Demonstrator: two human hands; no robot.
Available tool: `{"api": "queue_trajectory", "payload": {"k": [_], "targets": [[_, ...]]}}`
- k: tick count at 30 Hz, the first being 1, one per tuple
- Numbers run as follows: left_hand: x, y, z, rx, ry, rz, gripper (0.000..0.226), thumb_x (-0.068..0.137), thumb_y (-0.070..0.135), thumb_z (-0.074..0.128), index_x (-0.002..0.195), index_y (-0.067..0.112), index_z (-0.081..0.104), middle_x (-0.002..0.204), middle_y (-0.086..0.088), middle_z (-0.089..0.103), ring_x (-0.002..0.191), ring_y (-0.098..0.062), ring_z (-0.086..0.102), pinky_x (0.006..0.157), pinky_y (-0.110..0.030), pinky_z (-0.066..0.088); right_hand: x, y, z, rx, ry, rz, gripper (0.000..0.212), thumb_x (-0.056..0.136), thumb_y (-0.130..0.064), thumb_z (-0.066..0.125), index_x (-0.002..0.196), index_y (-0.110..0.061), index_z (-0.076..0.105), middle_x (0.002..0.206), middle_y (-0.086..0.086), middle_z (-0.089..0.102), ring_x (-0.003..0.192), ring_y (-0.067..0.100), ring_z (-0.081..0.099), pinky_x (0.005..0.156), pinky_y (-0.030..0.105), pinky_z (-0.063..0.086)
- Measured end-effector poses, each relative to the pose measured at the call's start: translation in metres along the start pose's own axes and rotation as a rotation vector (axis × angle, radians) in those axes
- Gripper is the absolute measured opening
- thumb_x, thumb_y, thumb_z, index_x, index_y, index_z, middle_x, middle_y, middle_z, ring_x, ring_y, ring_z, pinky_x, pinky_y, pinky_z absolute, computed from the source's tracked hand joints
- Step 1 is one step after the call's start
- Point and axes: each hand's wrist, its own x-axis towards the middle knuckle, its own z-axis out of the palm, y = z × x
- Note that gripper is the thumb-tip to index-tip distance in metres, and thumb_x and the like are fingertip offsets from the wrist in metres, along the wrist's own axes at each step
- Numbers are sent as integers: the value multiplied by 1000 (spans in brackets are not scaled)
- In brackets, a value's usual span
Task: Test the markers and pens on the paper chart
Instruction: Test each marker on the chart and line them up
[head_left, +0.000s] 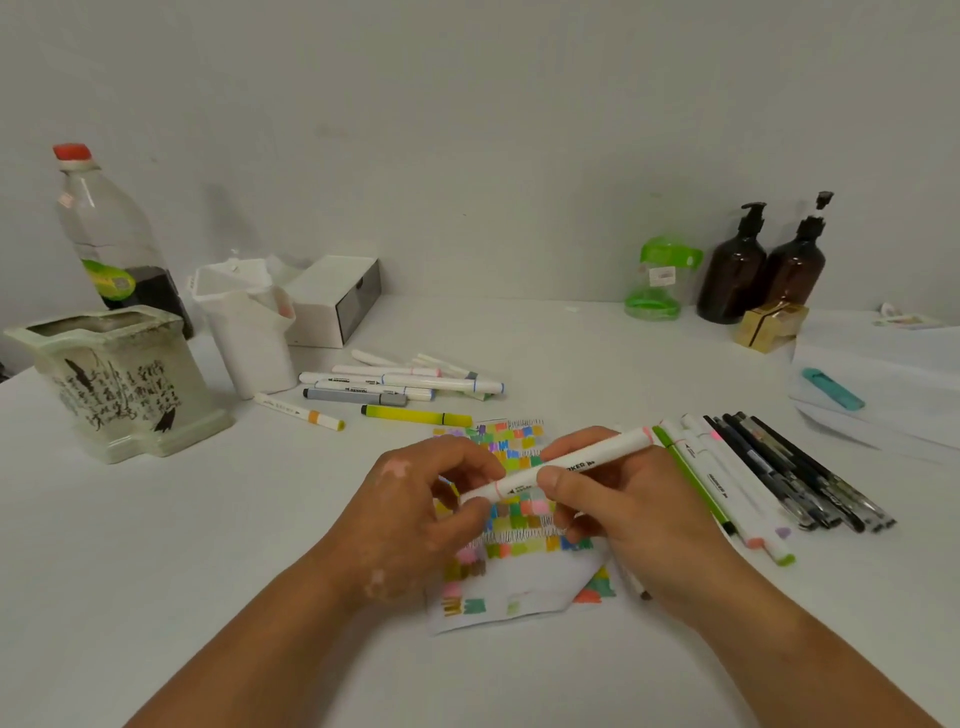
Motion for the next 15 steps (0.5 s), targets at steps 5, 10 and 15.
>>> {"api": "queue_trajectory", "payload": {"k": [5, 10, 15], "targets": [[-3, 10, 9, 10, -89, 115, 25, 100, 37, 54, 123, 37, 65, 98, 17, 68, 90, -9, 63, 71, -13, 47, -5, -2, 8, 43, -33, -68, 13, 86, -12, 79, 86, -24, 75, 66, 6, 70, 60, 19, 66, 56, 25, 54], [-2, 14, 11, 25, -124, 104, 29, 100, 48, 43, 111, 32, 64, 74, 18, 59, 66, -8, 56, 59, -10, 40, -7, -1, 14, 93, -69, -51, 15, 85, -13, 80, 81, -20, 69, 60, 3, 63, 53, 14, 58, 53, 21, 50], [-3, 12, 7, 14, -194, 84, 24, 97, 48, 51, 110, 34, 64, 68, 24, 55, 59, -3, 54, 57, -6, 37, -10, 0, 17, 127, -66, -10, 22, 87, -16, 79, 73, -22, 63, 57, 6, 59, 50, 15, 54, 49, 21, 47]]}}
